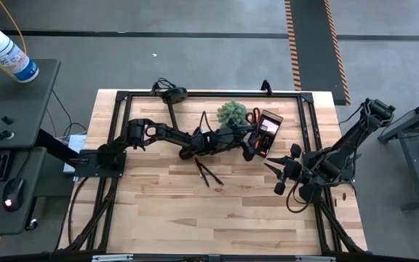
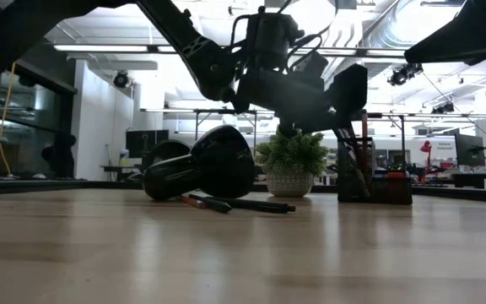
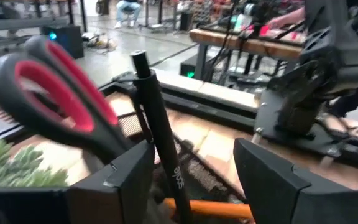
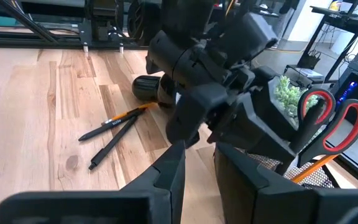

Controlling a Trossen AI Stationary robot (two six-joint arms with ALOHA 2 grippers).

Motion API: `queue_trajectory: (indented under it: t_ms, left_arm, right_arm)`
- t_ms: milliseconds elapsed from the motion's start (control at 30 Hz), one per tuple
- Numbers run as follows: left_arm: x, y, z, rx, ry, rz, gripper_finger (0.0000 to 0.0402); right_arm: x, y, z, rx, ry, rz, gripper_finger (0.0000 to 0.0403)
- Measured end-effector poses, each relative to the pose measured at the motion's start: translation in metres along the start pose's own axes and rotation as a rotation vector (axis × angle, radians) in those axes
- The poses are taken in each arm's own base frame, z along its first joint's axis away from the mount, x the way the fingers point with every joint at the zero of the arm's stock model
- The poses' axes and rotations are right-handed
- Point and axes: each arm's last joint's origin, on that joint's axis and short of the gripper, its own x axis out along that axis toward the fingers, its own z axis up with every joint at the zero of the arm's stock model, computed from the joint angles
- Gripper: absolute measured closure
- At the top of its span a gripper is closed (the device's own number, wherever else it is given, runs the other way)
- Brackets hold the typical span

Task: Pick and place office supplies into organizer
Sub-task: Put the right black pen into the desk organizer

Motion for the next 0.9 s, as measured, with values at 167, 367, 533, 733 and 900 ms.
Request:
queue_trajectory:
  t_ms: [167, 367, 533, 733, 900]
  left_arm:
    - [-0.001, -0.004, 0.0, 0.016, -0.001, -0.023, 0.0176]
    - [-0.005, -0.014, 0.0, 0.132, -0.015, -0.053, 0.0175]
    - [-0.004, -0.013, -0.002, 0.144, 0.007, -0.05, 0.018]
    - [-0.004, -0.013, -0.002, 0.15, 0.009, -0.053, 0.0181]
    - [-0.004, -0.013, 0.001, 0.147, -0.024, -0.048, 0.0181]
  right_arm:
    - [0.0, 0.0, 0.0, 0.001, 0.0, 0.0, 0.0324]
    - [0.0, 0.0, 0.0, -0.001, 0.0, 0.0, 0.0324]
    - [0.0, 0.0, 0.0, -0.005, 0.0, 0.0, 0.0324]
    - [0.0, 0.0, 0.0, -0.005, 0.0, 0.0, 0.0324]
    - [0.0, 0.0, 0.0, -0.007, 0.0, 0.0, 0.0324]
